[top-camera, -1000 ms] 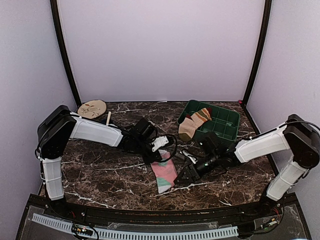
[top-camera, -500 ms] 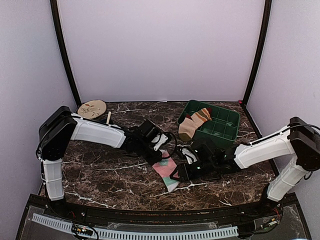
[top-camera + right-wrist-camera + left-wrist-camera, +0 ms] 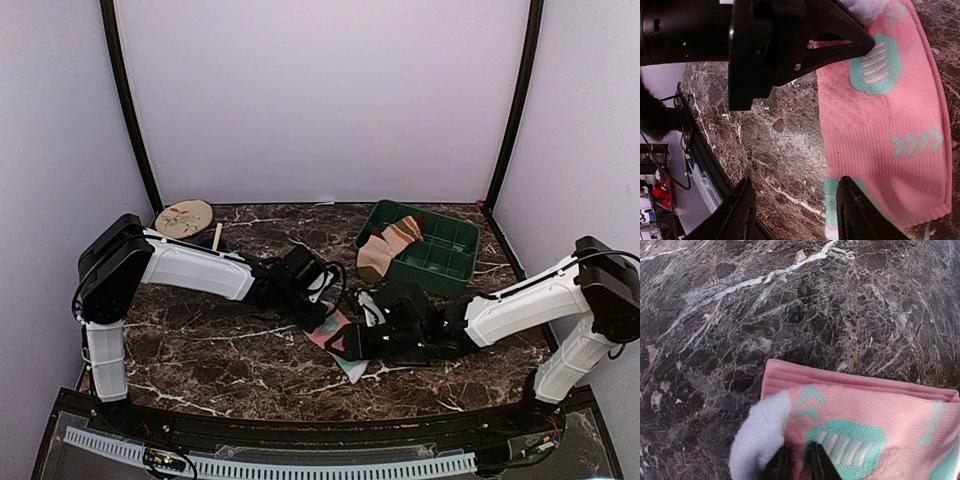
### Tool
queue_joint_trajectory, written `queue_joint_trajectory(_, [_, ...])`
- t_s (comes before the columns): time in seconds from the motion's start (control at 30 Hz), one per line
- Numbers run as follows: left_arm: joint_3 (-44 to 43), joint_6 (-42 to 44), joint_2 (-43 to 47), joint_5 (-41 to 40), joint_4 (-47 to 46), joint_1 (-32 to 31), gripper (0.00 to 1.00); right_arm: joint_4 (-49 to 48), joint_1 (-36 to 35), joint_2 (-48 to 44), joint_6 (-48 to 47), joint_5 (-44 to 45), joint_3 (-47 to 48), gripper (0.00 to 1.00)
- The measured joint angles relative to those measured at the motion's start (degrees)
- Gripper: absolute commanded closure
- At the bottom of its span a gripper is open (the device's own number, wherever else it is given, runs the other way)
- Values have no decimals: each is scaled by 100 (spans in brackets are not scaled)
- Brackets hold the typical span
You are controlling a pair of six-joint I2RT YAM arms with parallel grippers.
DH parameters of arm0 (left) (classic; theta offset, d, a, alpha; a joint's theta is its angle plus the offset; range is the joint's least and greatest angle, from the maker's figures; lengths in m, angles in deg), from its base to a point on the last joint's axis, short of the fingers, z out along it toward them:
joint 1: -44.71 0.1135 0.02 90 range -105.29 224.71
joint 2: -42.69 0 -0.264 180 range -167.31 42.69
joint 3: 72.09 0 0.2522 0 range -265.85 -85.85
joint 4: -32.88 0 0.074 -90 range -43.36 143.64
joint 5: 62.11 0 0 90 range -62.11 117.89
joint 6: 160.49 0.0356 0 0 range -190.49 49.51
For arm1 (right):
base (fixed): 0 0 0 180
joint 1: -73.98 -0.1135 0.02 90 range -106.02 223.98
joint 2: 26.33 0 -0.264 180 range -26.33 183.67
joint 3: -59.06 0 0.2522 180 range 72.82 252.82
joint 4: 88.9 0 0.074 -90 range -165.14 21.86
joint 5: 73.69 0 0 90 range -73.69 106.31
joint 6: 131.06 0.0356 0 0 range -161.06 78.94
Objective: Roll the socks
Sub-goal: Smooth out the sock at the center of the board.
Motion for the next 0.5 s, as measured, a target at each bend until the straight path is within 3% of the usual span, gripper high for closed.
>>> queue_joint_trajectory(0.2, [0,-262,31,-17,109,-17,81,-1303,-57,516,485,238,-485,50])
queue_joint_trajectory(0.5, [83,-588,151,-22,358,-37,81,-4046,-111,1355,1283,944,-1445,51])
